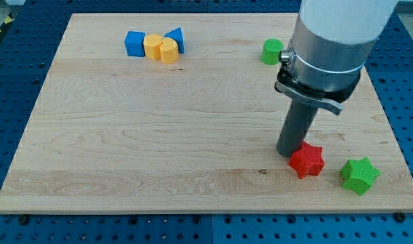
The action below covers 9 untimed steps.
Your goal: Move red circle towards green star
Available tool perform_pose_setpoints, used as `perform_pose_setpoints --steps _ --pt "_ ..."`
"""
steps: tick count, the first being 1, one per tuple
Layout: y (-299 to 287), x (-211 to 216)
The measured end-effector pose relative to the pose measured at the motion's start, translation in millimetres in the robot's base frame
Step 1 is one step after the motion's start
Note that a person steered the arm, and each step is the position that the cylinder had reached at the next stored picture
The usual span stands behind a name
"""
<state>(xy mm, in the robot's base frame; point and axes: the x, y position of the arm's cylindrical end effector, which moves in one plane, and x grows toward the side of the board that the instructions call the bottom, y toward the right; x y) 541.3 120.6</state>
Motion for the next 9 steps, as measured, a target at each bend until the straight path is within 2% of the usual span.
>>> perform_pose_setpoints --steps 2,3,4,5,6,8,9 --pt "30.9 17.0" --pt "16.3 -8.8" --pt "-15.9 -61.9" --pt "-19.3 -121.6" --pt "16.8 -165.1" --pt "111.1 -160.9" --pt "114.6 -145.4"
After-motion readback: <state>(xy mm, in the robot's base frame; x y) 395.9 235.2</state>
